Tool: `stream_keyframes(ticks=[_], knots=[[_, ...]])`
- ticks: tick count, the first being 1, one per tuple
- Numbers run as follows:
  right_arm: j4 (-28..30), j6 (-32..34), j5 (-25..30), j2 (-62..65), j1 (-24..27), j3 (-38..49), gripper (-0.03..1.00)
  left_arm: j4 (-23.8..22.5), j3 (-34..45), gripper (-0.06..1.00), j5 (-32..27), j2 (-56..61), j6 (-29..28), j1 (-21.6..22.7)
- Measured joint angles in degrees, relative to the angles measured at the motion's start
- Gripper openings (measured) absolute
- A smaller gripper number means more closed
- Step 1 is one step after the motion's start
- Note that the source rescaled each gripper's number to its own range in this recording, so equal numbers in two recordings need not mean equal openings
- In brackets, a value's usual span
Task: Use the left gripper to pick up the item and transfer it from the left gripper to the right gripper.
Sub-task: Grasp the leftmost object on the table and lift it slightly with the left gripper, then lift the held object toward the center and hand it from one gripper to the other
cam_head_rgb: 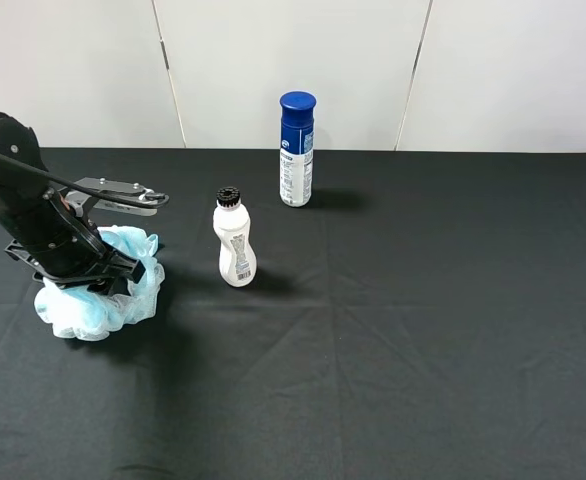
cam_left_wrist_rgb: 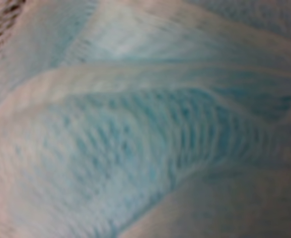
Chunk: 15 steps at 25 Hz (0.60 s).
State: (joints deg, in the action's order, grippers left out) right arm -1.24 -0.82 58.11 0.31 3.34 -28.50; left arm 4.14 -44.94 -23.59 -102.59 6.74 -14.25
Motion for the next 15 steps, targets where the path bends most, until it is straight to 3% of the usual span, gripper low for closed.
stream_keyframes(ticks=[9,15], knots=[[0.0,0.0,0.1,0.0,0.0,0.0,0.99,-0.1,0.0,0.14,-0.5,4.6,0.0,0.0],[0.0,0.0,0.1,0.0,0.0,0.0,0.99,-0.2,0.0,0.12,-5.7,12.8,0.0,0.0]])
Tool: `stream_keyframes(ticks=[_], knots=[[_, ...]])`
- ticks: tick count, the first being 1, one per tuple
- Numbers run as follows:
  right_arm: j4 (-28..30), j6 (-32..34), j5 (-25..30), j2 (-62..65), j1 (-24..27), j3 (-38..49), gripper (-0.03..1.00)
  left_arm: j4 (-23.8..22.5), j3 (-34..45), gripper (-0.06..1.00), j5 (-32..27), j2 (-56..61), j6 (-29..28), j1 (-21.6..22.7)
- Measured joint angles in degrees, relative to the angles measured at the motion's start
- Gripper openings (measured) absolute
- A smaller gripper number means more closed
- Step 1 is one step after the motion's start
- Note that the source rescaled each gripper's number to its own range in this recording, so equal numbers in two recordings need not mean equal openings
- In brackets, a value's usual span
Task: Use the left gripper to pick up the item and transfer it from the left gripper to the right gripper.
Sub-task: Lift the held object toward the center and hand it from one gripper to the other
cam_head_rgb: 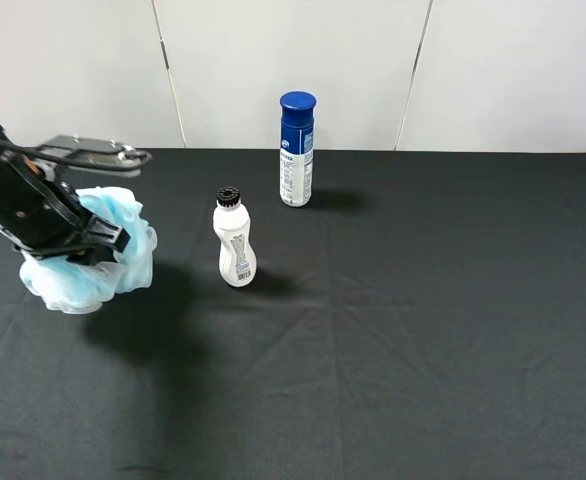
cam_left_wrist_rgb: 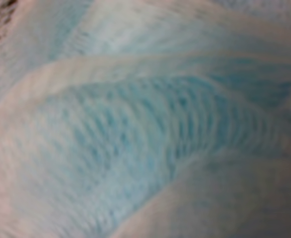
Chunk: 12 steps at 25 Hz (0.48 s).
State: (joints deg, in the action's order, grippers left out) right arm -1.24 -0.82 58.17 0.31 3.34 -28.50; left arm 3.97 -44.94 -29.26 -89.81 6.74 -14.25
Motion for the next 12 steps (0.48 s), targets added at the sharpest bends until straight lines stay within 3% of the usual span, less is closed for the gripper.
stream_keyframes(ticks=[12], knots=[[0.0,0.0,0.0,0.0,0.0,0.0,0.99,0.1,0.0,0.11,-9.8,14.0,0.0,0.0]])
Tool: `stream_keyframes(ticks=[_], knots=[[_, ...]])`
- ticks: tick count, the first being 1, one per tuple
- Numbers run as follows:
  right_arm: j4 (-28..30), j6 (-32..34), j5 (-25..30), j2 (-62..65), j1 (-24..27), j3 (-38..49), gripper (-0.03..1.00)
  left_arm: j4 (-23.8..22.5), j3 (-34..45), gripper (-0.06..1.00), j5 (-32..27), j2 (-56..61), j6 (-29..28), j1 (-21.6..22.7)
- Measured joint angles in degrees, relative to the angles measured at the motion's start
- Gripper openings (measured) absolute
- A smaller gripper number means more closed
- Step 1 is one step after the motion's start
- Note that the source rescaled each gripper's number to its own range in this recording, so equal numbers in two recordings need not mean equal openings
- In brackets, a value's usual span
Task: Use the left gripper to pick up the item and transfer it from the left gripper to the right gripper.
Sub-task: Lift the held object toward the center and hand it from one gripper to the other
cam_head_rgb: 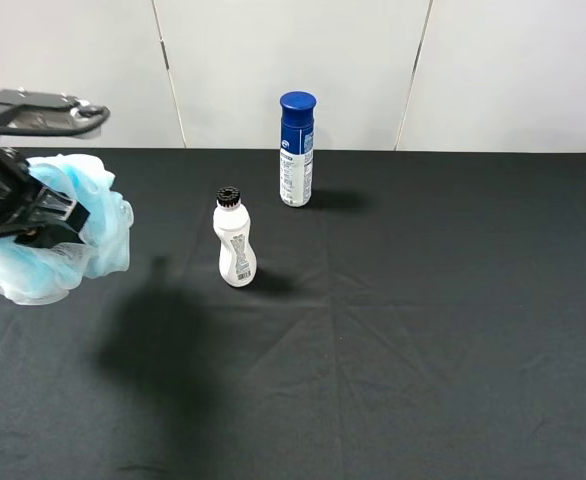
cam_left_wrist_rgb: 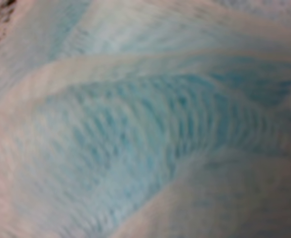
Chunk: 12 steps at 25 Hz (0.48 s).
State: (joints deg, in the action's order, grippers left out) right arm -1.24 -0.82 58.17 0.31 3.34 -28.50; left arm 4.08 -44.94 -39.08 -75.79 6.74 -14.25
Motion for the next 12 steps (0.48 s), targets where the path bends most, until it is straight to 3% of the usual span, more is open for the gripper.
stream_keyframes(ticks=[6,12], knots=[[0.0,0.0,-0.1,0.0,0.0,0.0,0.99,3.3,0.0,0.09,-2.3,5.4,0.4,0.0],[0.0,0.0,-0.1,0.0,0.0,0.0,0.99,13.0,-0.1,0.09,-5.2,6.6,7.2,0.0]])
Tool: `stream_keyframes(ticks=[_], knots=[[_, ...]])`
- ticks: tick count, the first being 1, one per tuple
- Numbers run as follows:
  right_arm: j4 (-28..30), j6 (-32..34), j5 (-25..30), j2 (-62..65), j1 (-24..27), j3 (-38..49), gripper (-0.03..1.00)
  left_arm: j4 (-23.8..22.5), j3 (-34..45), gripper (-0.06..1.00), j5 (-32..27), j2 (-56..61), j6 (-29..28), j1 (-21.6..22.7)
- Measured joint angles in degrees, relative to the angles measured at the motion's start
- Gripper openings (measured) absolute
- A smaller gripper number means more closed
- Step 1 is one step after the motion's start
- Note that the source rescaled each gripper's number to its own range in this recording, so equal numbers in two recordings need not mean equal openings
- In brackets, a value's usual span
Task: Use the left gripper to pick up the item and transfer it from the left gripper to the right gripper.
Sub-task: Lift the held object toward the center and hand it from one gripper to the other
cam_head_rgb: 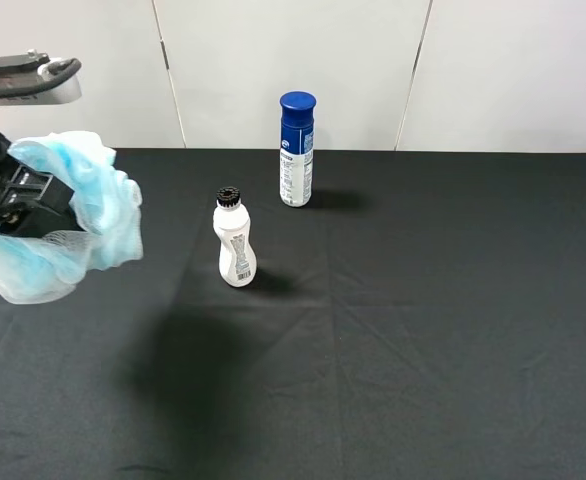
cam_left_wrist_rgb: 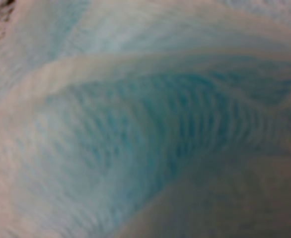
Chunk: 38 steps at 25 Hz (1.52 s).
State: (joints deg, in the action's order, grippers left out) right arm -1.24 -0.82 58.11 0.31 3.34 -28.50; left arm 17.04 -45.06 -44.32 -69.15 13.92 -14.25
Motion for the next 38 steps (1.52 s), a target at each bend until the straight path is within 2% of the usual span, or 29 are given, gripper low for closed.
stream_keyframes(ticks=[11,14,18,20,23,26,32,38], knots=[[0.0,0.1,0.0,0.0,0.0,0.0,0.99,28.5,-0.5,0.08,-2.5,0.0,21.2,0.0],[-0.6,0.2,0.0,0.0,0.0,0.0,0.99,34.5,-0.5,0.08,-4.1,0.0,25.3,0.0],[-4.7,-0.1,0.6,-3.5,0.0,-1.3,0.99,41.2,-0.6,0.07,-6.3,-0.5,28.9,0.0],[-7.2,-2.3,0.6,-6.7,0.0,-3.3,0.99,43.8,-1.2,0.07,-8.6,-2.3,30.4,0.0],[-12.6,-9.9,-0.5,-12.4,-0.6,-6.6,0.99,47.5,-2.3,0.07,-11.7,-5.9,32.6,0.0],[-17.0,-15.4,-2.9,-16.3,-4.0,-8.8,0.99,51.0,-4.3,0.07,-14.7,-10.1,35.0,0.0],[-18.0,-22.7,-7.6,-21.8,-15.5,-10.9,0.99,53.5,-11.6,0.07,-19.4,-18.7,36.2,-2.0],[-14.0,-24.9,-10.8,-30.0,-26.6,-15.4,0.99,53.7,-20.6,0.06,-20.5,-26.0,35.8,-8.1]])
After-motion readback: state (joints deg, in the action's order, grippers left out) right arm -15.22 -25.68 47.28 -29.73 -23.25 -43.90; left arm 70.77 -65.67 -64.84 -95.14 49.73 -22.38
